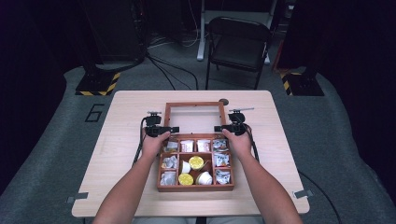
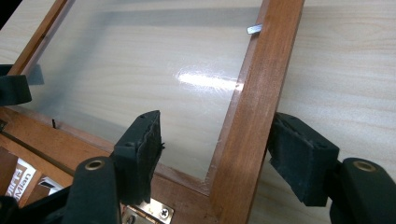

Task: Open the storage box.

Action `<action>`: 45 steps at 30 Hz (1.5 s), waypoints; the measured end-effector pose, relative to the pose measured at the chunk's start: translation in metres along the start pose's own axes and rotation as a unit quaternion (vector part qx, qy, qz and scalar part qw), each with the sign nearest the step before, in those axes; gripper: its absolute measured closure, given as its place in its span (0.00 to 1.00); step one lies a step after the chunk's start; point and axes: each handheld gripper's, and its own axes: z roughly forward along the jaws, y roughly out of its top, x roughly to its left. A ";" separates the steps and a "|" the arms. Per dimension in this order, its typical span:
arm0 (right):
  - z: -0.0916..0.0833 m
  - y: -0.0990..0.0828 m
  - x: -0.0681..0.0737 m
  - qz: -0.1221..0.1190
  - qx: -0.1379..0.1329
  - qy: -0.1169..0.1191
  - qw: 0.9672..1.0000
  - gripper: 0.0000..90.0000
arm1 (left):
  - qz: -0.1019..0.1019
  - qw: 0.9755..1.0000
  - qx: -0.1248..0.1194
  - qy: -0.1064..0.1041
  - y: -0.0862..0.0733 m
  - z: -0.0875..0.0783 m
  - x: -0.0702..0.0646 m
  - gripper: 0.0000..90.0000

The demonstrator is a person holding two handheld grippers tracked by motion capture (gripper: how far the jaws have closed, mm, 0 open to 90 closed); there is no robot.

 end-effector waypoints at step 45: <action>0.004 -0.002 -0.007 0.036 0.015 0.016 0.999 0.39 | -0.025 0.999 0.016 -0.012 -0.002 0.004 0.006 0.26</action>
